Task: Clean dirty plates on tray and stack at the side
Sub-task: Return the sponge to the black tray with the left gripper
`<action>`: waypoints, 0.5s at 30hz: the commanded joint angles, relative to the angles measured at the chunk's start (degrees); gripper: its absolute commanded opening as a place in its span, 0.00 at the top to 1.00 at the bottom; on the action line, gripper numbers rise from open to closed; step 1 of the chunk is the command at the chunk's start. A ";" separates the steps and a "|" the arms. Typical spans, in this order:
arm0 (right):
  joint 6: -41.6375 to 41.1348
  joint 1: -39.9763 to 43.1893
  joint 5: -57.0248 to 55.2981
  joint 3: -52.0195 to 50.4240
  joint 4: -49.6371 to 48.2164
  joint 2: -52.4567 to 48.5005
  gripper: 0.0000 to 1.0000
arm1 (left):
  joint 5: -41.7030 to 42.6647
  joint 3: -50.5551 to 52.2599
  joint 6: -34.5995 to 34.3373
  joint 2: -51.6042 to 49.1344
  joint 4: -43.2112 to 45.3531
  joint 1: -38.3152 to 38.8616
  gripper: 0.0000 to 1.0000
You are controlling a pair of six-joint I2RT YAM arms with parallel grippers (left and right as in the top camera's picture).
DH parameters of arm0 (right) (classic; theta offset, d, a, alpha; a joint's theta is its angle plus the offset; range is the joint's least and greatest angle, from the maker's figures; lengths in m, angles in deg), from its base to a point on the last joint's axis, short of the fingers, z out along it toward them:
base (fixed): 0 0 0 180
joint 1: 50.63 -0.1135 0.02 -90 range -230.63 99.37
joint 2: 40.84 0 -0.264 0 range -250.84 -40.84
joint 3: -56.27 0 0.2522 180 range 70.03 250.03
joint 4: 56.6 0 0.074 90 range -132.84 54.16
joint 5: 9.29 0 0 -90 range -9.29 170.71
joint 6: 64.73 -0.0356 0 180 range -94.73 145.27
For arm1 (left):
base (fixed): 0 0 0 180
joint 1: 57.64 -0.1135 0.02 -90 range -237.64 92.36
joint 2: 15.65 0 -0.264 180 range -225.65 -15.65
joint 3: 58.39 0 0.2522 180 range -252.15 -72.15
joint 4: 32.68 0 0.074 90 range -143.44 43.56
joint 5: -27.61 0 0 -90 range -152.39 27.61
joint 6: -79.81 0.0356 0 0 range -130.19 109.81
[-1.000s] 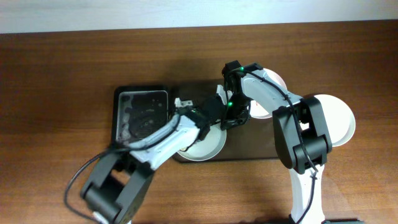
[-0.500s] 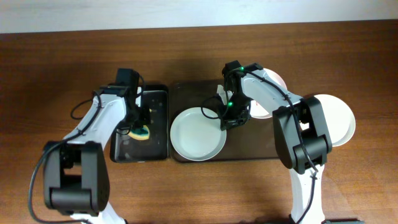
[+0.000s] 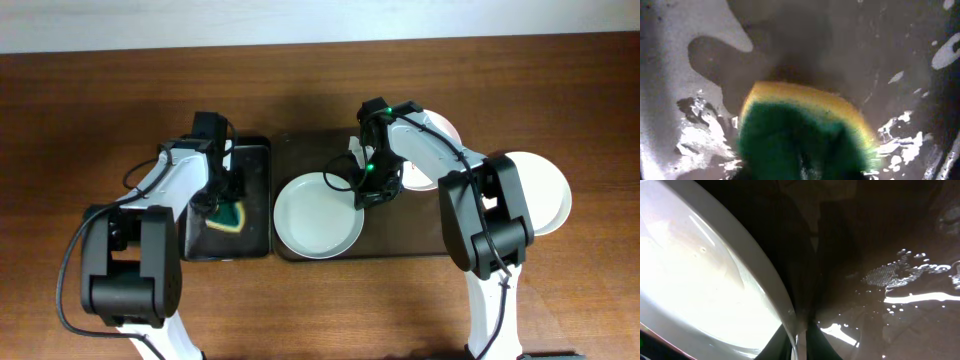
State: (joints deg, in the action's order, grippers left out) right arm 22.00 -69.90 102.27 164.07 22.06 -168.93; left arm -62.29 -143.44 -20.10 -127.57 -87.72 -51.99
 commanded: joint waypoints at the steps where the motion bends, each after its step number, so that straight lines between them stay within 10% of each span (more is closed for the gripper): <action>1: -0.44 0.26 -3.34 -1.11 -0.04 -0.55 0.87 | -0.17 -1.18 0.37 -1.81 -0.22 -0.48 1.00; 4: -0.42 0.26 -3.34 -1.11 0.22 -0.55 0.87 | -0.96 -4.74 0.37 0.50 -3.10 -0.83 0.97; 5: -0.42 0.26 -3.34 -1.11 0.22 -0.55 0.87 | -0.92 -4.96 0.37 1.09 -4.28 -0.83 0.48; 6: -0.42 0.26 -3.34 -1.11 0.22 -0.55 0.87 | -0.92 -4.94 0.37 1.29 -6.86 -0.79 0.21; 13: -0.42 0.26 -3.32 -1.11 0.22 -0.55 0.87 | 1.09 0.44 0.35 1.27 -13.62 -0.76 0.21; 15: -0.42 0.26 -3.34 -1.11 0.22 -0.55 0.87 | 1.20 1.33 0.37 1.27 -13.22 -0.68 0.53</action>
State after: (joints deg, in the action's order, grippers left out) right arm 22.02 -69.90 102.21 164.07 22.48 -168.93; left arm -62.11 -143.46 -20.03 -127.61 -101.01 -52.47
